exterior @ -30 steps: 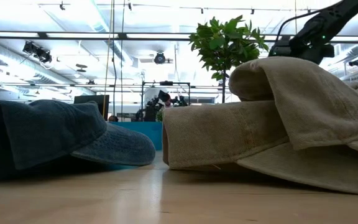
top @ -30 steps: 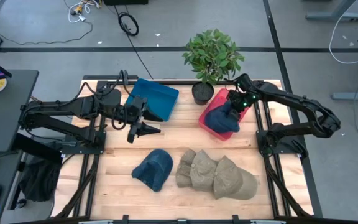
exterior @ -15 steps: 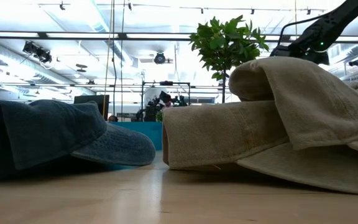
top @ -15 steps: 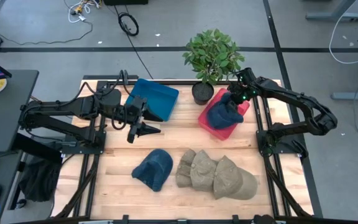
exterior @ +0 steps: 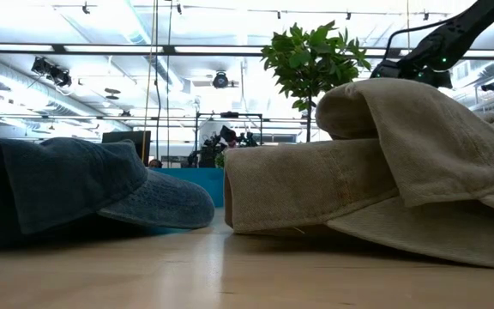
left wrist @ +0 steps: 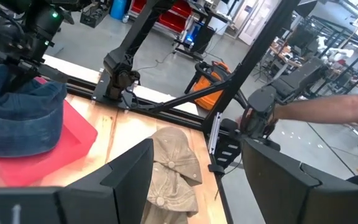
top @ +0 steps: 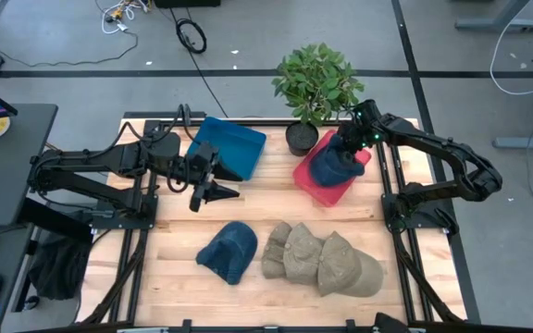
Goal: Pick & Place hat
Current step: Put the bottom blue cap into the red bin
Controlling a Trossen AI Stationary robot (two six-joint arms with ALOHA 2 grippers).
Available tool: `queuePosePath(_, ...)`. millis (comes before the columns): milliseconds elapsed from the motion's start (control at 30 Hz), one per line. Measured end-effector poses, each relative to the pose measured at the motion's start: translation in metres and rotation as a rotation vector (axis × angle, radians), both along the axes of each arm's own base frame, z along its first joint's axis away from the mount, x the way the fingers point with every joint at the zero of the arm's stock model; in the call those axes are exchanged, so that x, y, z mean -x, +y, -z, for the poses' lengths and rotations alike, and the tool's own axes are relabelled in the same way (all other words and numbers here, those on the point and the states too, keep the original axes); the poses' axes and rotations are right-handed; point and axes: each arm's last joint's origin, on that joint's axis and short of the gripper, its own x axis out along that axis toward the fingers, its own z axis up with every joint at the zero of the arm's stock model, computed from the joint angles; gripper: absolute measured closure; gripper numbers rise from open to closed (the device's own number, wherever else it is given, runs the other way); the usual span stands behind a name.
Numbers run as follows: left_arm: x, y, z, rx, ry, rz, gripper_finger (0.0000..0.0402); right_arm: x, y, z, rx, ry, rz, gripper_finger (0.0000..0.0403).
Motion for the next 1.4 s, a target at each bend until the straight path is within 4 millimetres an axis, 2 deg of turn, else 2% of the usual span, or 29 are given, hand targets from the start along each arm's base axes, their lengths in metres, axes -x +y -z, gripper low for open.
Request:
queuePosePath(467, 0.000, 0.001, 0.000, 0.007, 0.002, -0.024, 0.0154, -0.014, 0.006, -0.001, 0.262, 0.187, -0.096, 0.0398)
queuePosePath(833, -0.001, 0.002, 0.000, 0.022, 0.007, -0.061, 0.0154, -0.026, 0.018, -0.001, 0.374, 0.263, -0.279, 0.0399)
queuePosePath(1200, -0.001, 0.002, 0.000, 0.026, 0.008, -0.076, 0.0154, -0.032, 0.026, 0.000, 0.429, 0.317, -0.386, 0.0398)
queuePosePath(1400, -0.001, 0.003, 0.001, 0.023, 0.009, -0.102, 0.0154, -0.032, 0.024, -0.002, 0.475, 0.337, -0.384, 0.0398)
